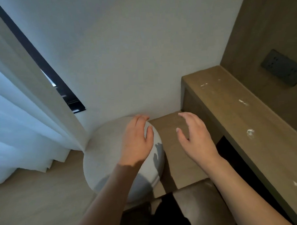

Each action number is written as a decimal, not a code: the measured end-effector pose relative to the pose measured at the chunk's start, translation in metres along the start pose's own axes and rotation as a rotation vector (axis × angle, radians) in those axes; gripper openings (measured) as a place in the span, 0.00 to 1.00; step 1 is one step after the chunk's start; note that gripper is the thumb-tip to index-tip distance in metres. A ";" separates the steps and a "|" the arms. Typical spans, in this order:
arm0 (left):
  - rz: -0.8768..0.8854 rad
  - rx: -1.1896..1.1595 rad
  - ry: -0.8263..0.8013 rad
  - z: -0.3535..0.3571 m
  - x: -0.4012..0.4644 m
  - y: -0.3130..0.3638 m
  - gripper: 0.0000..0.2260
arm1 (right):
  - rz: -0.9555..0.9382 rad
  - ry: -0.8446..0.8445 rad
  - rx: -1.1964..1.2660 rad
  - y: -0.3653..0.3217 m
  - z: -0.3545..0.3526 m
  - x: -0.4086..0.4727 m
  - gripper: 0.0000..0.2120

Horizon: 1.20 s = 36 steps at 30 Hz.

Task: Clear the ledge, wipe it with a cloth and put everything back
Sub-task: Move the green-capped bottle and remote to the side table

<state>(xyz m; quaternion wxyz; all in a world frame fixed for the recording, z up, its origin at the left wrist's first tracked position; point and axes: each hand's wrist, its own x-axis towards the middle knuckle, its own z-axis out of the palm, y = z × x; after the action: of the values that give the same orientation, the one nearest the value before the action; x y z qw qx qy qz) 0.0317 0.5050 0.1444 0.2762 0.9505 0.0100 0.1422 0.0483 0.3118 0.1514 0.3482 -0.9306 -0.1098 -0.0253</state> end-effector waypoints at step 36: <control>1.018 -0.350 -0.730 0.192 -0.077 0.336 0.16 | 1.029 0.832 -0.106 0.141 -0.161 -0.288 0.23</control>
<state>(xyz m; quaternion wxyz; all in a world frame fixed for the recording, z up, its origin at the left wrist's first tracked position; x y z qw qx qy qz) -0.0090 0.1123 0.1462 0.3106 0.7647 -0.5593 -0.0773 -0.1964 0.0495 0.1471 0.2829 -0.7927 0.4939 -0.2184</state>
